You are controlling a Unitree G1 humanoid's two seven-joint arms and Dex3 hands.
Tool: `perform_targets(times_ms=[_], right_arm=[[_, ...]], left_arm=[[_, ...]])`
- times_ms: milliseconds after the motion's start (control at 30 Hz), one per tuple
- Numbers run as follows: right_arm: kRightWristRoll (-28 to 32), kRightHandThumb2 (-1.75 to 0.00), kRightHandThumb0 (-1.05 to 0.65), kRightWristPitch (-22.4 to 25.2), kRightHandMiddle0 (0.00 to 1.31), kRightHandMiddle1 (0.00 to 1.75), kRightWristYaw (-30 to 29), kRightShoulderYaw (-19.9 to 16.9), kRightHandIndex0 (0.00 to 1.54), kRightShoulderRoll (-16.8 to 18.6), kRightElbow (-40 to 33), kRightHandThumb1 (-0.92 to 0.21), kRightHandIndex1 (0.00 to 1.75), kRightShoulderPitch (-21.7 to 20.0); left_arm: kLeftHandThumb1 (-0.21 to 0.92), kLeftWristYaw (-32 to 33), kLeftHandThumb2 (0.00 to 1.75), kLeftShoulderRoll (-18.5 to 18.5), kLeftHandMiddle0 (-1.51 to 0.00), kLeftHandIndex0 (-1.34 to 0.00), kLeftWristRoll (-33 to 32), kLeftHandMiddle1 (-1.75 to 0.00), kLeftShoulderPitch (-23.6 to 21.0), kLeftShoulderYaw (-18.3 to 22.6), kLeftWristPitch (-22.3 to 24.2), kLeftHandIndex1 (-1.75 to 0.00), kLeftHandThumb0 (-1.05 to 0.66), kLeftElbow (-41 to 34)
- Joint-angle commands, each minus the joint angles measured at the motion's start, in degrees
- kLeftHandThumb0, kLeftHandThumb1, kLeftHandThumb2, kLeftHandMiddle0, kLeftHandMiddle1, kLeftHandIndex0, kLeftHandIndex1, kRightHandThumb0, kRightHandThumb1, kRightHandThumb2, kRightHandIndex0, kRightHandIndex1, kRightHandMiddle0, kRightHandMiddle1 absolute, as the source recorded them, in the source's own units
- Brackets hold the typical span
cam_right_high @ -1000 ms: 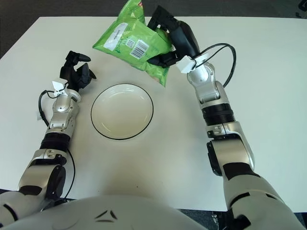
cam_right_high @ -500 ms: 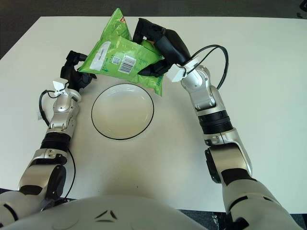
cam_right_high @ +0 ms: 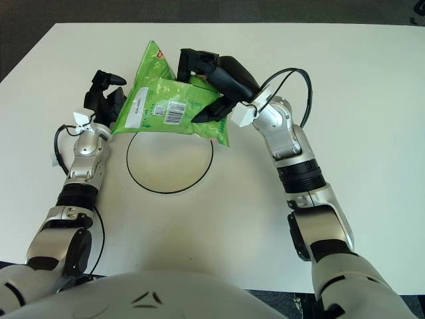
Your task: Put the snack into the plate.
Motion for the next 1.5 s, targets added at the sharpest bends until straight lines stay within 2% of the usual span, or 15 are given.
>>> perform_targets(times_ms=[0,33,133,233,467,667,733,767,833,933,1167,1467], right_arm=[[4.2,-0.84,0.20,2.8,0.47,1.70,5.3,0.1,0.45,-1.8,-3.7,-0.62,1.57,1.1],[5.0,-0.79,0.16,3.7,0.46,1.66,6.6,0.0,0.46,-2.2,-4.5,-0.64,1.53,1.1],[6.6,-0.44,0.04,6.6,0.47,1.47,10.2,-0.5,0.50,-3.7,-6.7,-0.81,1.38,1.0],[7.5,-0.27,0.01,8.3,0.48,1.34,12.3,-1.0,0.53,-4.6,-8.2,-0.88,1.37,1.0],[9.8,-0.19,0.00,5.9,0.49,1.27,14.5,-1.5,0.55,-4.8,-6.7,-0.92,1.35,0.6],[13.1,-0.26,-0.01,2.6,0.37,1.37,18.7,-1.2,0.50,-5.6,-4.3,-0.92,1.41,-0.4],[14.2,-0.15,-0.22,1.4,0.42,0.90,19.9,-1.3,0.50,-5.5,-3.3,-0.90,0.96,-0.7],[14.6,-0.10,-0.28,0.9,0.45,0.73,20.4,-1.3,0.52,-5.4,-2.8,-0.91,0.79,-0.7],[15.8,-0.05,-0.33,0.0,0.49,0.57,21.8,-1.3,0.55,-5.3,-1.8,-0.92,0.62,-1.0],[17.2,-0.02,-0.37,-1.6,0.54,0.43,23.7,-1.1,0.59,-5.2,-0.3,-0.92,0.46,-1.4],[19.7,-0.01,-0.39,-8.8,0.59,0.27,27.2,-0.7,0.63,-4.4,4.9,-0.92,0.22,-2.3],[20.9,0.00,-0.37,-14.1,0.61,0.19,28.9,-0.8,0.61,-3.4,10.4,-0.92,0.07,-3.4]], left_arm=[[0.76,0.5,0.73,-2.6,-0.83,-0.30,0.4,-1.75,5.7,-0.5,-0.3,-1.75,-0.37,3.1],[0.76,0.5,0.73,-2.6,-0.83,-0.30,0.5,-1.75,5.7,-0.5,-0.2,-1.75,-0.37,3.1],[0.76,0.6,0.73,-2.6,-0.83,-0.30,0.5,-1.75,5.7,-0.5,-0.1,-1.75,-0.37,3.0],[0.76,0.6,0.72,-2.6,-0.82,-0.30,0.4,-1.75,5.7,-0.5,0.0,-1.75,-0.37,2.9],[0.77,0.4,0.72,-2.4,-0.82,-0.30,0.2,-1.75,5.7,-0.4,0.4,-1.75,-0.37,2.8],[0.77,0.1,0.71,-2.4,-0.81,-0.29,-0.4,-1.75,5.7,-0.2,1.8,-1.75,-0.37,2.4],[0.77,0.0,0.71,-2.4,-0.80,-0.29,-0.6,-1.75,5.7,-0.1,2.3,-1.75,-0.37,2.2],[0.77,-0.1,0.71,-2.4,-0.80,-0.29,-0.7,-1.75,5.7,-0.1,2.4,-1.75,-0.37,2.2],[0.78,-0.1,0.71,-2.4,-0.79,-0.29,-0.7,-1.75,5.7,0.0,2.8,-1.75,-0.37,2.0],[0.78,0.0,0.70,-2.4,-0.79,-0.29,-0.6,-1.75,5.8,-0.1,3.5,-1.75,-0.37,1.6],[0.78,1.0,0.70,-2.2,-0.78,-0.29,0.5,-1.75,6.4,-0.6,6.8,-1.75,-0.37,-0.8],[0.78,2.0,0.70,-2.4,-0.76,-0.29,1.1,-1.75,7.0,-1.0,9.6,-1.75,-0.37,-3.1]])
